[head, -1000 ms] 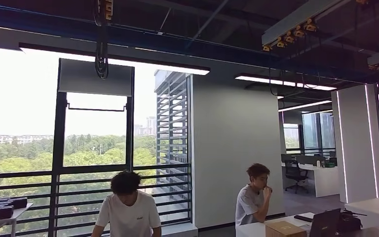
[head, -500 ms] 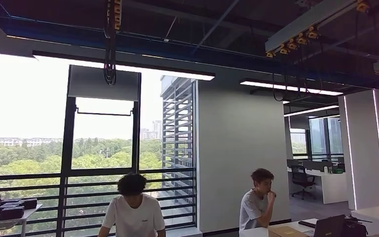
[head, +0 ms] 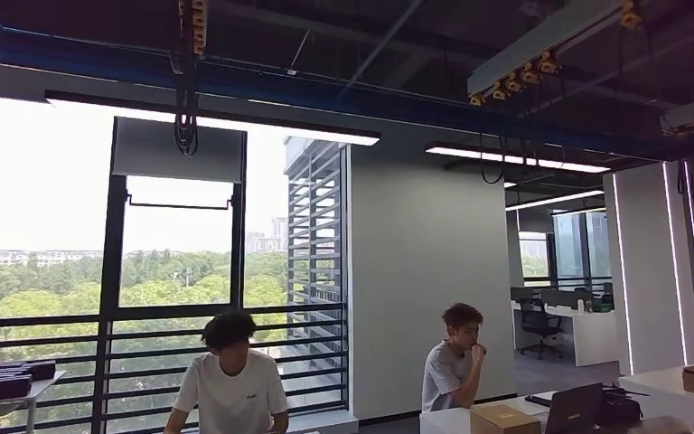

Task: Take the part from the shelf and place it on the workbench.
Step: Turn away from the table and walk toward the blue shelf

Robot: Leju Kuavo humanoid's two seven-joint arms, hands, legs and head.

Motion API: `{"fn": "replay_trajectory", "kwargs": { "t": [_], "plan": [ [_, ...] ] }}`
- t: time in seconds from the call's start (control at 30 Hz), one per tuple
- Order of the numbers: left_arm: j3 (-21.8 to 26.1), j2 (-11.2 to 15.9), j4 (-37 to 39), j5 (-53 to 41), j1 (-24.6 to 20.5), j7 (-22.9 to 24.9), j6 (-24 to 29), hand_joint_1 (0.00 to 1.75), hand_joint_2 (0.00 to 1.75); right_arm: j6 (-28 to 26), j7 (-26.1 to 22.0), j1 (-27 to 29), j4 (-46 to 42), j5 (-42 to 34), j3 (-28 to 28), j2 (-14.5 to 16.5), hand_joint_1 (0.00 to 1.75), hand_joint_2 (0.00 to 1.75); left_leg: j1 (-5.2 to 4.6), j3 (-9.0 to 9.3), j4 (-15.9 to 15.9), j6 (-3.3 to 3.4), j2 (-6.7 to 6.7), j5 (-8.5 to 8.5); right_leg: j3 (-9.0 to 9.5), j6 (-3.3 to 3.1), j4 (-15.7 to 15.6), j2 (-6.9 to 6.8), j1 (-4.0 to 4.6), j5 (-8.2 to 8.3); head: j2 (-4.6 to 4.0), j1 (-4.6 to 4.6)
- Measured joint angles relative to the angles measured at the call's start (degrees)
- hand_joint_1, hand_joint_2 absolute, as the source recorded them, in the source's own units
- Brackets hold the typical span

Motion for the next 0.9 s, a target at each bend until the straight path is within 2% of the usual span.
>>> {"fn": "replay_trajectory", "kwargs": {
  "t": [0.03, 0.07, 0.13, 0.17, 0.2, 0.23, 0.27, 0.33, 0.37, 0.4, 0.43, 0.5, 0.53, 0.57, 0.6, 0.63, 0.67, 0.7, 0.73, 0.77, 0.83, 0.87, 0.9],
  "plan": [
    [0.00, 0.02, 0.00, 0.01, 0.00, 0.04, -0.01, 0.00, 0.00, 0.00, 0.01, -0.01, 0.00, 0.00, -0.01, 0.04, 0.00, 0.00, 0.09, -0.45, 1.03, -0.35, -0.09, -1.24, -0.43, -0.57, -0.02, -0.11, -0.06, 0.42, 0.00, 0.08],
    [0.00, 0.03, 0.00, 0.03, 0.00, 0.05, -0.01, 0.00, 0.00, 0.00, 0.02, -0.02, 0.00, 0.00, -0.01, 0.07, 0.00, 0.00, 0.18, -1.17, 3.23, -0.68, -0.19, -3.42, -0.94, -1.07, -0.07, -0.21, -0.11, 0.90, 0.00, 0.19],
    [-0.01, 0.02, 0.00, 0.14, 0.00, 0.05, -0.02, 0.00, 0.00, 0.00, 0.10, 0.00, 0.00, 0.00, -0.01, 0.13, 0.00, 0.00, 0.35, -3.03, 10.24, -1.17, -0.24, -8.76, -2.11, -1.55, 0.02, -0.30, 0.04, 1.81, 0.00, 0.42],
    [-0.01, 0.02, 0.00, 0.22, 0.00, 0.05, -0.03, 0.00, 0.00, 0.00, 0.14, 0.01, 0.00, 0.00, -0.01, 0.14, 0.00, 0.00, 0.40, -3.62, 13.48, -1.26, -0.24, -10.43, -2.77, -1.62, 0.11, -0.32, 0.15, 2.25, 0.00, 0.48],
    [-0.01, 0.02, 0.00, 0.28, 0.00, 0.06, -0.04, 0.00, 0.00, 0.00, 0.16, 0.02, 0.00, 0.00, 0.00, 0.15, 0.00, 0.00, 0.42, -3.50, 15.23, -1.23, -0.24, -10.81, -3.44, -1.63, 0.25, -0.33, 0.25, 2.68, 0.00, 0.52],
    [-0.01, 0.02, 0.00, 0.32, -0.01, 0.06, -0.05, 0.00, 0.00, 0.00, 0.16, 0.02, 0.00, 0.00, 0.00, 0.17, 0.00, 0.00, 0.41, -2.46, 15.00, -1.08, -0.24, -10.01, -4.11, -1.62, 0.43, -0.32, 0.36, 3.07, 0.00, 0.56],
    [-0.01, 0.02, 0.00, 0.34, -0.01, 0.06, -0.06, 0.00, 0.00, 0.00, 0.16, 0.03, 0.00, 0.00, 0.00, 0.19, 0.00, 0.00, 0.37, -0.47, 12.78, -0.78, -0.25, -8.47, -4.74, -1.57, 0.63, -0.30, 0.48, 3.43, 0.00, 0.58],
    [-0.02, 0.06, 0.00, 0.34, -0.03, 0.05, -0.07, 0.00, 0.00, 0.00, 0.16, 0.02, 0.00, 0.00, -0.01, 0.24, 0.00, 0.00, 0.10, 4.95, 5.09, 0.18, -0.31, -6.01, -5.69, -1.36, 1.02, -0.24, 0.69, 4.07, 0.00, 0.57],
    [-0.03, 0.09, 0.00, 0.34, -0.04, 0.06, -0.07, 0.00, 0.00, 0.00, 0.16, 0.02, 0.00, 0.00, -0.02, 0.27, 0.00, 0.00, -0.07, 7.05, 1.68, 0.61, -0.35, -5.67, -6.01, -1.12, 1.16, -0.24, 0.75, 4.39, 0.00, 0.52],
    [-0.04, 0.10, 0.00, 0.34, -0.05, 0.07, -0.07, 0.00, 0.00, 0.00, 0.16, 0.03, 0.00, 0.00, -0.02, 0.29, 0.00, 0.00, -0.27, 8.23, -0.53, 0.92, -0.38, -5.78, -6.26, -0.80, 1.23, -0.26, 0.75, 4.73, 0.00, 0.48],
    [-0.05, 0.10, 0.00, 0.34, -0.05, 0.07, -0.07, 0.00, 0.00, 0.00, 0.16, 0.03, 0.00, 0.00, -0.03, 0.31, 0.00, 0.00, -0.43, 8.56, -1.62, 1.13, -0.39, -5.98, -6.48, -0.41, 1.23, -0.30, 0.74, 5.12, 0.00, 0.44],
    [-0.05, 0.01, 0.00, 0.33, -0.04, 0.12, -0.07, 0.00, 0.00, 0.00, 0.16, 0.07, 0.00, 0.00, -0.10, 0.32, 0.00, 0.00, -0.40, 7.86, -2.35, 1.69, -0.28, -5.24, -6.81, 0.35, 1.15, -0.34, 0.65, 5.56, 0.00, 0.46],
    [-0.05, -0.04, 0.00, 0.33, -0.05, 0.17, -0.08, 0.00, 0.00, 0.00, 0.16, 0.11, 0.00, 0.00, -0.19, 0.32, 0.00, 0.00, -0.28, 7.35, -2.66, 2.09, -0.19, -4.66, -7.14, 0.66, 1.69, -0.28, 0.64, 4.70, 0.00, 0.43],
    [-0.05, -0.08, 0.00, 0.34, -0.05, 0.23, -0.08, 0.00, 0.00, 0.00, 0.16, 0.17, 0.00, 0.00, -0.30, 0.33, 0.00, 0.00, -0.15, 6.76, -2.93, 2.50, -0.09, -4.00, -7.68, 0.93, 3.15, -0.19, 0.62, 2.87, 0.00, 0.34],
    [-0.05, -0.10, 0.00, 0.34, -0.06, 0.29, -0.09, 0.00, 0.00, -0.01, 0.15, 0.26, 0.00, 0.00, -0.42, 0.33, 0.00, 0.00, -0.07, 6.18, -3.04, 2.76, 0.02, -3.43, -8.45, 1.13, 5.68, -0.10, 0.56, 0.23, 0.00, 0.26],
    [-0.06, -0.13, 0.00, 0.34, -0.06, 0.33, -0.09, 0.00, 0.00, -0.01, 0.16, 0.37, 0.01, 0.03, -0.55, 0.33, 0.00, 0.00, -0.09, 5.51, -3.02, 2.95, 0.07, -2.94, -9.32, 1.33, 9.07, -0.06, 0.53, -2.57, 0.00, 0.16],
    [-0.07, -0.13, 0.00, 0.34, -0.05, 0.36, -0.09, 0.00, 0.00, -0.01, 0.16, 0.52, 0.01, 0.10, -0.67, 0.33, 0.00, 0.00, -0.13, 4.85, -2.97, 3.03, 0.13, -2.42, -10.02, 1.48, 12.52, -0.06, 0.49, -4.54, 0.00, 0.09],
    [-0.07, -0.14, 0.00, 0.34, -0.05, 0.38, -0.09, 0.00, 0.00, -0.02, 0.16, 0.68, 0.02, 0.22, -0.80, 0.33, 0.00, 0.00, -0.16, 4.13, -2.89, 3.02, 0.19, -1.90, -10.20, 1.61, 15.04, -0.06, 0.45, -5.22, 0.00, 0.06],
    [-0.07, -0.14, 0.00, 0.34, -0.06, 0.38, -0.09, 0.00, 0.00, -0.02, 0.16, 0.81, 0.02, 0.40, -0.95, 0.33, 0.00, 0.00, -0.19, 3.35, -2.74, 2.97, 0.23, -1.38, -9.64, 1.69, 15.98, -0.06, 0.42, -4.61, 0.00, 0.01],
    [-0.07, -0.14, 0.00, 0.34, -0.06, 0.38, -0.09, 0.00, 0.00, -0.01, 0.16, 0.90, 0.02, 0.61, -1.10, 0.33, 0.00, 0.00, -0.20, 2.55, -2.52, 2.88, 0.25, -0.89, -8.20, 1.69, 14.98, -0.07, 0.39, -3.05, 0.00, -0.05],
    [-0.07, -0.15, -0.01, 0.34, -0.07, 0.38, -0.09, 0.00, 0.00, -0.01, 0.17, 0.93, 0.01, 1.00, -1.40, 0.33, 0.00, 0.00, -0.28, 1.16, -1.76, 2.56, 0.27, -0.10, -3.10, 1.51, 8.31, -0.11, 0.40, -0.36, 0.00, -0.18],
    [-0.07, -0.15, -0.01, 0.34, -0.08, 0.37, -0.09, 0.00, 0.00, -0.01, 0.19, 0.93, 0.00, 1.17, -1.55, 0.34, 0.00, 0.00, -0.37, 0.54, -1.28, 2.33, 0.26, 0.26, -0.57, 1.22, 4.34, -0.12, 0.45, -0.19, 0.00, -0.21],
    [-0.08, -0.15, -0.02, 0.34, -0.08, 0.37, -0.09, 0.00, 0.00, -0.02, 0.20, 0.98, -0.01, 1.29, -1.69, 0.36, 0.00, 0.00, -0.44, 0.08, -0.89, 2.03, 0.25, 0.64, 1.15, 0.89, 1.38, -0.13, 0.54, -0.44, 0.00, -0.22]
  ]
}}
